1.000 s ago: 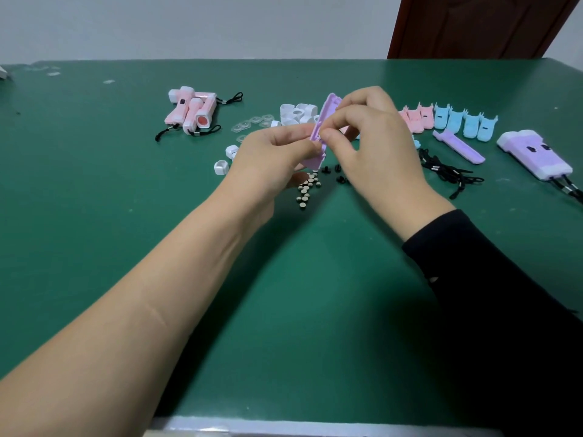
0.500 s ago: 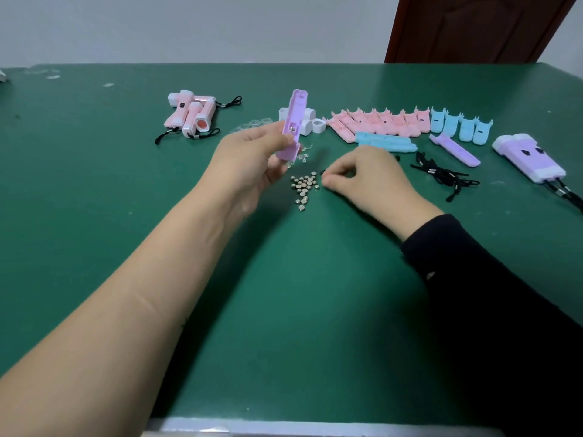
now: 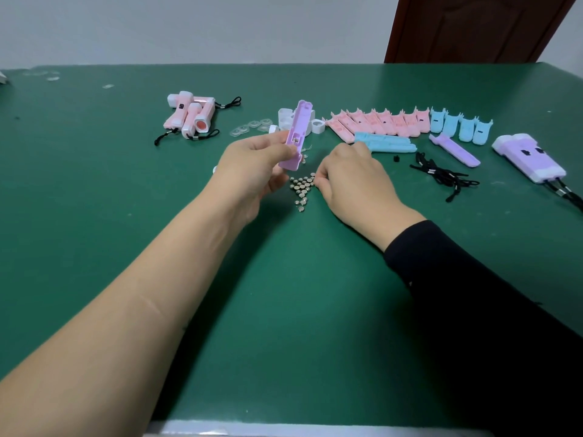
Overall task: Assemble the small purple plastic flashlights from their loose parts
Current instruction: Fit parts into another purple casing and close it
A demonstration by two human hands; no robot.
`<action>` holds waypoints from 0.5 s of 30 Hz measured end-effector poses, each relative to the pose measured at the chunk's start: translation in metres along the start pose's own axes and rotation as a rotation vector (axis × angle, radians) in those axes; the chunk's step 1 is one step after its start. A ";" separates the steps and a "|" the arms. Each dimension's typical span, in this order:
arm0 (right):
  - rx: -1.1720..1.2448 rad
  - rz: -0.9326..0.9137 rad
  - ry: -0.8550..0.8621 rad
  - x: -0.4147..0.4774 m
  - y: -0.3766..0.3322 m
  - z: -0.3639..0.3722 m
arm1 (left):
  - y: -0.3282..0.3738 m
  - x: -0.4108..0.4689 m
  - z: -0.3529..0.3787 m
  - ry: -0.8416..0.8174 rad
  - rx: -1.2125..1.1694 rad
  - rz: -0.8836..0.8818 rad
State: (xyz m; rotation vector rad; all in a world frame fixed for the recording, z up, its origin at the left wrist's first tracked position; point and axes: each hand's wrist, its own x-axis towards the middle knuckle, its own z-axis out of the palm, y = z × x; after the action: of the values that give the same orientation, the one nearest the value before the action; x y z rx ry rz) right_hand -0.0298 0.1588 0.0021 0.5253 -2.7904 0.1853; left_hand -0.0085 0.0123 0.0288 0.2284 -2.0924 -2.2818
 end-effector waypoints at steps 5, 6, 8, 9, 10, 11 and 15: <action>0.340 0.162 0.046 0.004 0.006 -0.006 | 0.000 -0.001 0.002 -0.007 0.022 0.000; 0.555 0.256 0.052 0.006 0.008 -0.010 | 0.000 -0.001 0.002 -0.006 0.027 0.001; 0.970 0.427 0.033 0.007 0.009 -0.020 | -0.001 -0.001 0.002 -0.011 0.039 0.005; 1.154 0.482 0.014 0.007 0.008 -0.024 | -0.001 -0.001 0.003 -0.016 0.043 0.006; 1.315 0.512 0.002 0.006 0.007 -0.027 | -0.002 -0.001 0.003 -0.021 0.045 0.006; 1.439 0.525 -0.001 0.006 0.006 -0.029 | -0.002 -0.001 0.004 -0.024 0.044 0.005; 1.662 0.507 0.001 0.003 0.002 -0.035 | -0.005 -0.001 0.006 -0.044 0.044 0.002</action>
State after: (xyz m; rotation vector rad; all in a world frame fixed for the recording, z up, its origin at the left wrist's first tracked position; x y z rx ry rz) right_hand -0.0237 0.1661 0.0363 0.0314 -2.0147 2.5443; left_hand -0.0080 0.0189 0.0247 0.1793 -2.1651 -2.2617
